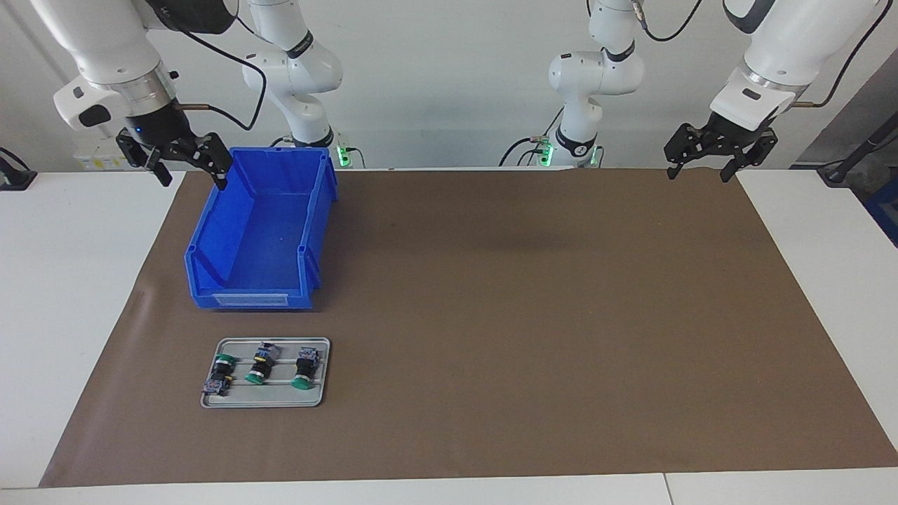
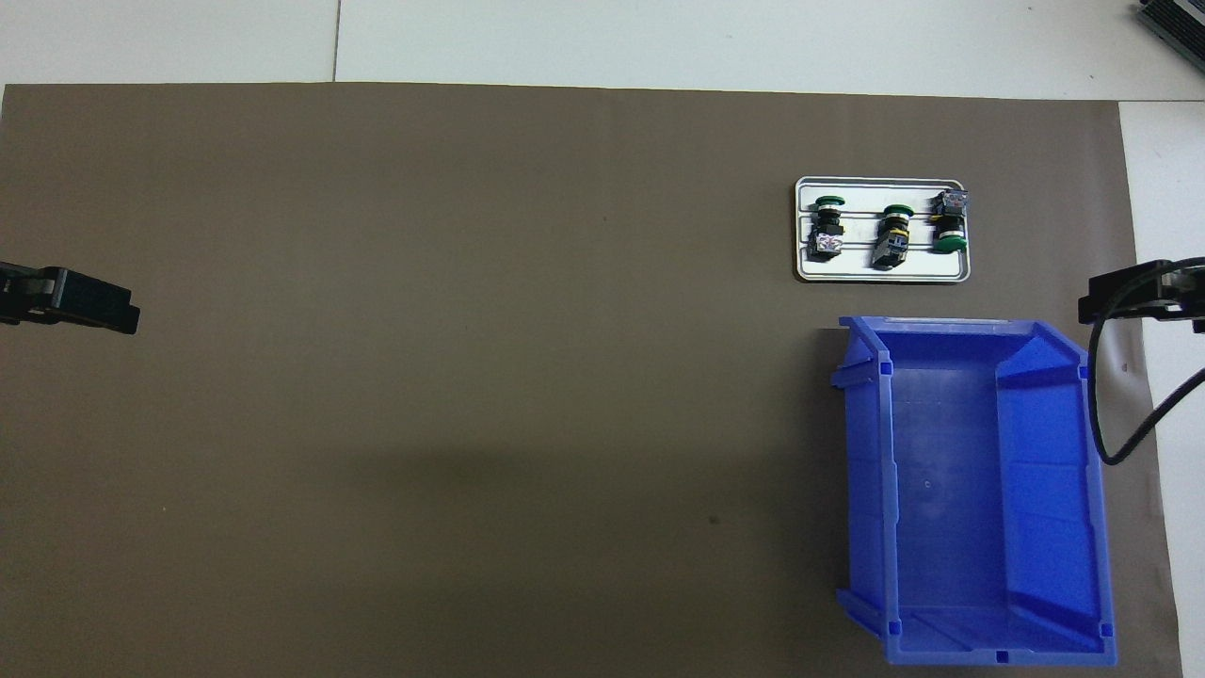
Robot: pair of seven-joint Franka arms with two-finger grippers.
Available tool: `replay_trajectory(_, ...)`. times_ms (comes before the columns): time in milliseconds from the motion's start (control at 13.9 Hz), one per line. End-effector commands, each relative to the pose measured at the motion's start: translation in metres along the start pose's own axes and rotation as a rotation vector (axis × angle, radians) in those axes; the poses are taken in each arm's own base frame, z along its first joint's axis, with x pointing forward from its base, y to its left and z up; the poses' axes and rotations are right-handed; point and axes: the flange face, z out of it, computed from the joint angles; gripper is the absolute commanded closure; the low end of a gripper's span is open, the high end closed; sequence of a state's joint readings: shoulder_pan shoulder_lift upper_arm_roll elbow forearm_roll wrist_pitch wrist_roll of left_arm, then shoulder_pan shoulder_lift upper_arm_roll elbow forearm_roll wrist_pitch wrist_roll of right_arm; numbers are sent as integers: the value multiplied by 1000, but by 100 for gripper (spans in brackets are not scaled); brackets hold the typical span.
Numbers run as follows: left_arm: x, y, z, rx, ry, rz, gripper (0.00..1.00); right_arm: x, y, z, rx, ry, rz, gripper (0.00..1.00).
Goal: Place and press button with both arms
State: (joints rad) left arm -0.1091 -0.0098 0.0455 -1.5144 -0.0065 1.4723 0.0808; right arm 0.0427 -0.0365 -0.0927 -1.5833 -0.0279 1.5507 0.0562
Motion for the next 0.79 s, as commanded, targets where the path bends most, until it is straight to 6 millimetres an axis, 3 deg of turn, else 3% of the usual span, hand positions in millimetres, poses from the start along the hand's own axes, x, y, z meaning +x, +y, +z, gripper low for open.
replay_trajectory(0, -8, -3, 0, 6, -7, 7, 0, 1, 1, 1, -17, 6, -3, 0)
replay_trajectory(721, -8, -3, 0, 6, -7, 7, 0, -1, 2, 4, -17, -3, -2, 0)
